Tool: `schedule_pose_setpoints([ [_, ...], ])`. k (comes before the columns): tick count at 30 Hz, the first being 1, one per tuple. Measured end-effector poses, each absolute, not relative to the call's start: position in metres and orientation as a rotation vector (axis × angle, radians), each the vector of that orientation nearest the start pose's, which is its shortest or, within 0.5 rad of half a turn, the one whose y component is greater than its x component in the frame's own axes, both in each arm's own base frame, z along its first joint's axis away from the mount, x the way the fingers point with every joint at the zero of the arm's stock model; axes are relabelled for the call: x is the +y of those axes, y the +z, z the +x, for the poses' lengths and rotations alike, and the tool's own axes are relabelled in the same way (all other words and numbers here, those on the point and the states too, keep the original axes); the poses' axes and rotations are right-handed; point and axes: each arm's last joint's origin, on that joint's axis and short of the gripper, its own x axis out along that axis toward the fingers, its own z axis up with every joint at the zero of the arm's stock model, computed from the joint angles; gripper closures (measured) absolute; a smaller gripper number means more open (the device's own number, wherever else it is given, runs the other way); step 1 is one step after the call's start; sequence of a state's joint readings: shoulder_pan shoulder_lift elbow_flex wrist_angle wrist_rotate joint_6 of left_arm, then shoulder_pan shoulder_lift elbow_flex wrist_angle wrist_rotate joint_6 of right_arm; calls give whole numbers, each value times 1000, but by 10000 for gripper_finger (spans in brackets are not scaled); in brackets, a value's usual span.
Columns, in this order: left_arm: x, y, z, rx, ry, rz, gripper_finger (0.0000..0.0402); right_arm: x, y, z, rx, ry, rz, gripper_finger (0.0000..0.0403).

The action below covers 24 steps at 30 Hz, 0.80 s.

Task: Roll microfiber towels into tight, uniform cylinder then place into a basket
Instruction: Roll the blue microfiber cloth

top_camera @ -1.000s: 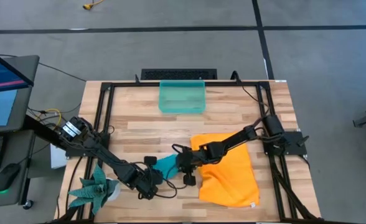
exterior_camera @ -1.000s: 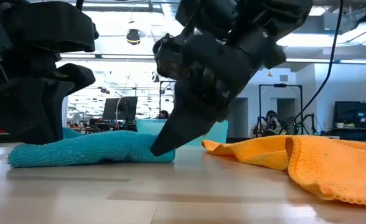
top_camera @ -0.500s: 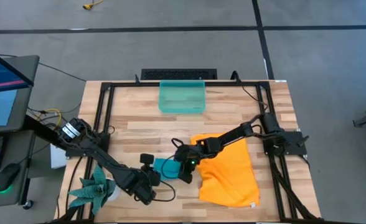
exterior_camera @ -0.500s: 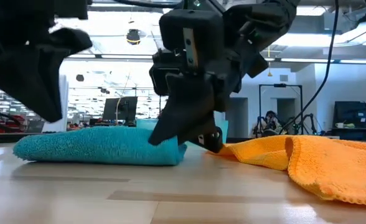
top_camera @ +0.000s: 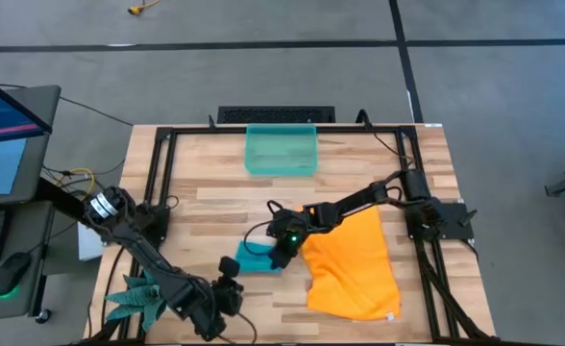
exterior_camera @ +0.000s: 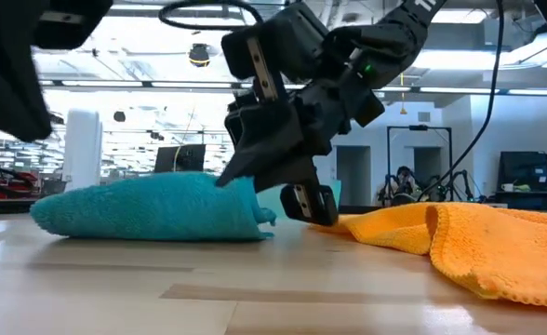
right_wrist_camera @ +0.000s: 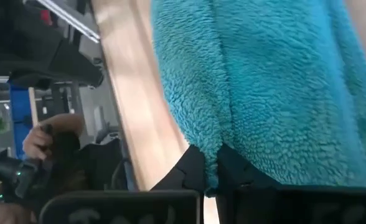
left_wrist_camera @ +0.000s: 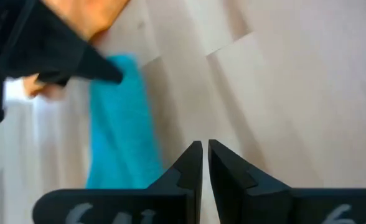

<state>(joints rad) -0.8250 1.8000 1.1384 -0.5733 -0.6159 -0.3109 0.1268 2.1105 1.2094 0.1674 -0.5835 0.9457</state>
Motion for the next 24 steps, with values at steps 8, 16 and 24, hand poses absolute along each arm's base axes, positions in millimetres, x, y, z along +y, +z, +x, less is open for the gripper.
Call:
schedule_pose_setpoints([
  [8,-217,147,253,905,-35,524,381,71,110,417,1021,280,1025,377],
  [16,-191,135,265,977,-32,449,381,71,110,417,1022,296,1029,382],
  [24,-189,136,266,951,18,488,381,70,106,413,1082,258,1034,379],
])
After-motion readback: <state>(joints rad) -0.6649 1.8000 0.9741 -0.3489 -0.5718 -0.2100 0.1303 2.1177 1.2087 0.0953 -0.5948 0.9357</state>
